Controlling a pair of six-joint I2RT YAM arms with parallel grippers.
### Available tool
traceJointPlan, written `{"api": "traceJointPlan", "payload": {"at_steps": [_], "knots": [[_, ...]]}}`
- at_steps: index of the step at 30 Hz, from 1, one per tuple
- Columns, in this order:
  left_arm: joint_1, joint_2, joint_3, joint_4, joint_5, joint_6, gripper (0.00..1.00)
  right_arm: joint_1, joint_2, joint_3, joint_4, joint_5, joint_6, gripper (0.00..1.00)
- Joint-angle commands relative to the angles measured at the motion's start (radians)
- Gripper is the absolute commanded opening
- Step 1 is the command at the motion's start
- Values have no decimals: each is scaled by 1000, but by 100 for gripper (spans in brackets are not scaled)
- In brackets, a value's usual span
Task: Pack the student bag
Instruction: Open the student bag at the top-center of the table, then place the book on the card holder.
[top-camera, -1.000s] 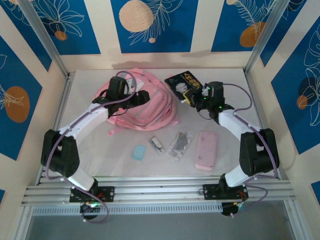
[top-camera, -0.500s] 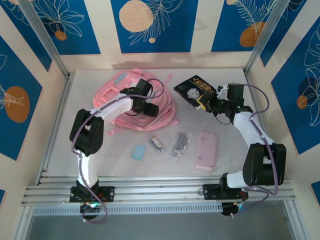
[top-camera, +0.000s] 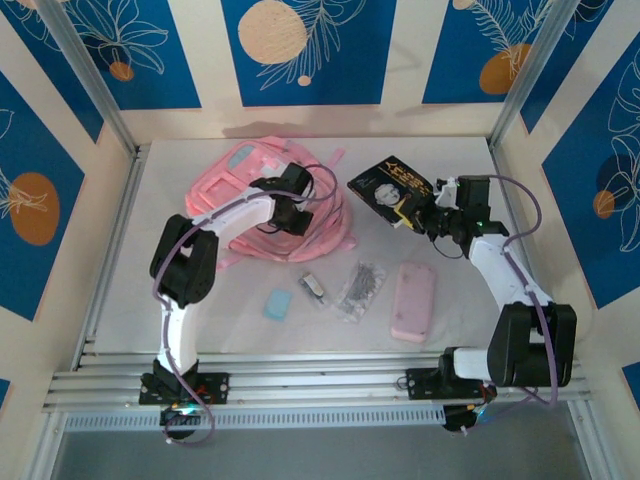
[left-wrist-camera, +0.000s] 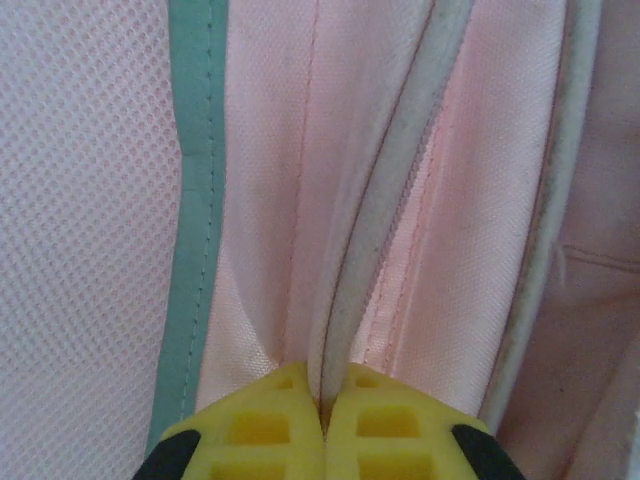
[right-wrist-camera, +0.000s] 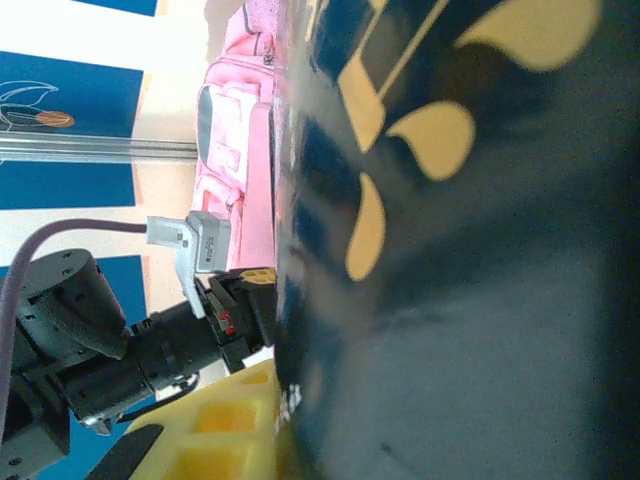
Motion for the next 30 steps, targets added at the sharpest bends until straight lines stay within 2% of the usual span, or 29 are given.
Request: {"api": "traceJointPlan", "payload": {"at_steps": [1,7,15,20,26,30], "knots": [[29,-102,75,-84,137,-9,0,9,-61,3,9,-30,-55,0],[126,-176,206,-112,305,-85,0,80,-67,-4,4,-4,-67,0],[230,-205,272,-48,482,-190,0,222,0,72,8,54,-81,0],[241,-190,291,-25,494,-217,0,256,31,83,19,75,-46,0],[257,-166,293,-12,461,-230,0,259,-102,-29,-31,156,-12,0],[266,-154,290,4,469,-253,0,259,-181,-102,-62,166,6,0]]}}
